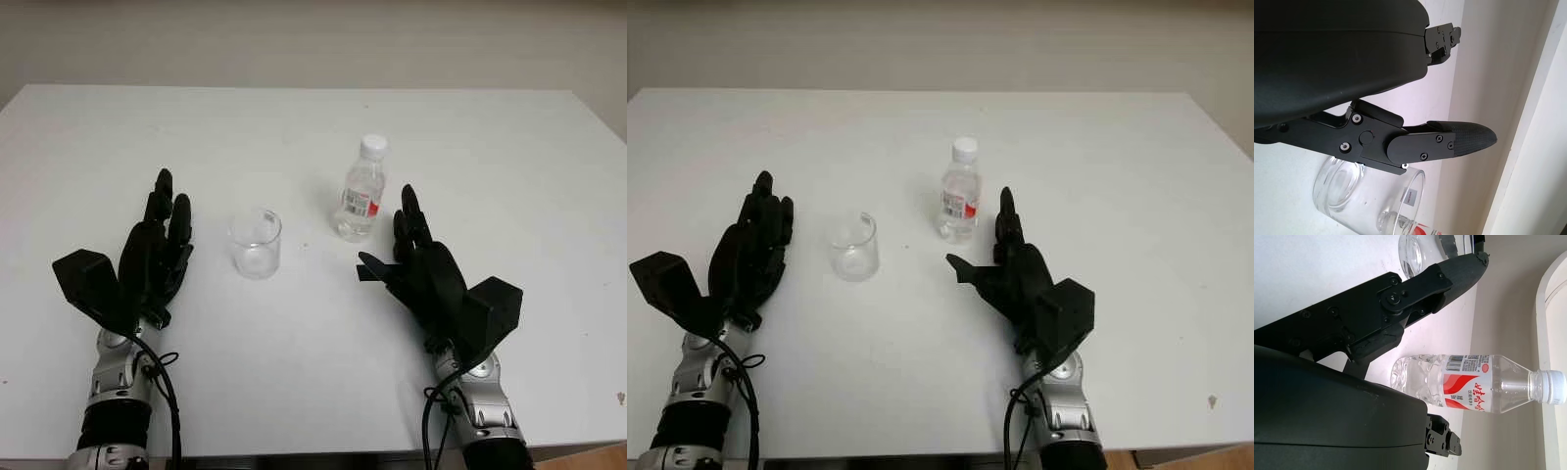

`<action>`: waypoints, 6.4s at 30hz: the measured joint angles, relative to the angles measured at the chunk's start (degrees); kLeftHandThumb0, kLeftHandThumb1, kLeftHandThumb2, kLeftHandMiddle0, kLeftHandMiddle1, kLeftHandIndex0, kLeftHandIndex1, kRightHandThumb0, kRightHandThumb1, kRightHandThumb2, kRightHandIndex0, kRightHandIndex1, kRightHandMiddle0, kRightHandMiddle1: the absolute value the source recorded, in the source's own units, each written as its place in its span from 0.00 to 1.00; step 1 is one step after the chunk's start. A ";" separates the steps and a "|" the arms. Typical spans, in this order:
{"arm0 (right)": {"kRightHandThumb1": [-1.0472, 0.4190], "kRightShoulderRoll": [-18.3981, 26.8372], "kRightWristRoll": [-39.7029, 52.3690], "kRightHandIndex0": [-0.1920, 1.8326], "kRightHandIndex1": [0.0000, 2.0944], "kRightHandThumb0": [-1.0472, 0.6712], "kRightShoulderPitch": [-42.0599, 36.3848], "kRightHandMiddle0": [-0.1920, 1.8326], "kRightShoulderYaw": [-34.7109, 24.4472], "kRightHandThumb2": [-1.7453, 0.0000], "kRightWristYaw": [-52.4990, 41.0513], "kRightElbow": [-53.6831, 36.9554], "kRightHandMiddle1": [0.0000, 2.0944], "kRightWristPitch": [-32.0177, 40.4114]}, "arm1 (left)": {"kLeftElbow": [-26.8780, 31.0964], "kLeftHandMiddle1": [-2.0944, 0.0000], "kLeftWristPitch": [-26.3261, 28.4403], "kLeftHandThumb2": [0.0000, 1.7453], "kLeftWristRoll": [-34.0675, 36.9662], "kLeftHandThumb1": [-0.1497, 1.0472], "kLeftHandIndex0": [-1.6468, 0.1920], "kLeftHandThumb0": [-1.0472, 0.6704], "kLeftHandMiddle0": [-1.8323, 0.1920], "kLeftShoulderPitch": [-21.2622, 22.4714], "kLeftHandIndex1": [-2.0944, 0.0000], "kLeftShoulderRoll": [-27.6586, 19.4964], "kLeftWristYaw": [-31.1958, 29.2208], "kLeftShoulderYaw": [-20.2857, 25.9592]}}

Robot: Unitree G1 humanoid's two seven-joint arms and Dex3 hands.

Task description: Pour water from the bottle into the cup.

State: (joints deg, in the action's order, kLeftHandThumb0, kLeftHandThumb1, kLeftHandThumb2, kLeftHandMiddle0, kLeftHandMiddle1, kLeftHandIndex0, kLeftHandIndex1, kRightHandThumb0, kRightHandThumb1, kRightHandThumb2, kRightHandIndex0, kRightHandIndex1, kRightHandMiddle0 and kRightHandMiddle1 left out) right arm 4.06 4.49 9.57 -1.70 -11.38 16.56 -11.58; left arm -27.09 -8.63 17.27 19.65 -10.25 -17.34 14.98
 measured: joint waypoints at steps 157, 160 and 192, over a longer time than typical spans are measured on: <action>0.00 10.62 -59.43 0.69 1.00 0.37 54.93 0.49 40.22 0.88 56.43 56.16 1.00 -12.01 | -1.35 0.98 -4.19 0.25 -0.05 1.00 0.99 0.19 0.98 1.04 0.98 3.68 2.25 -0.57; 0.00 10.65 -60.95 0.70 1.00 0.36 55.95 0.49 41.72 0.89 58.74 56.27 1.00 -11.81 | -1.72 0.97 -4.80 0.25 -0.07 1.00 0.99 0.18 0.98 1.16 0.98 4.04 2.51 -0.59; 0.01 10.49 -74.16 0.66 1.00 0.29 60.81 0.33 55.27 0.95 73.72 56.78 0.82 1.20 | -5.41 0.97 -8.55 0.23 -0.33 1.00 1.00 0.17 0.99 3.10 0.98 5.82 3.40 -0.74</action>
State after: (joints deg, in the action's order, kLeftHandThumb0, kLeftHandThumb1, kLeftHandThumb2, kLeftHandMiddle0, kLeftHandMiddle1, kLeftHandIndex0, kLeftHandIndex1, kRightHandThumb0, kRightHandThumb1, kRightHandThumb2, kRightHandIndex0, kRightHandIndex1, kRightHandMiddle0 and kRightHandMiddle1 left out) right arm 14.55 -69.67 70.38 53.57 62.34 73.34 -10.38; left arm -32.50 -17.18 16.94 22.76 -4.43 -13.94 14.24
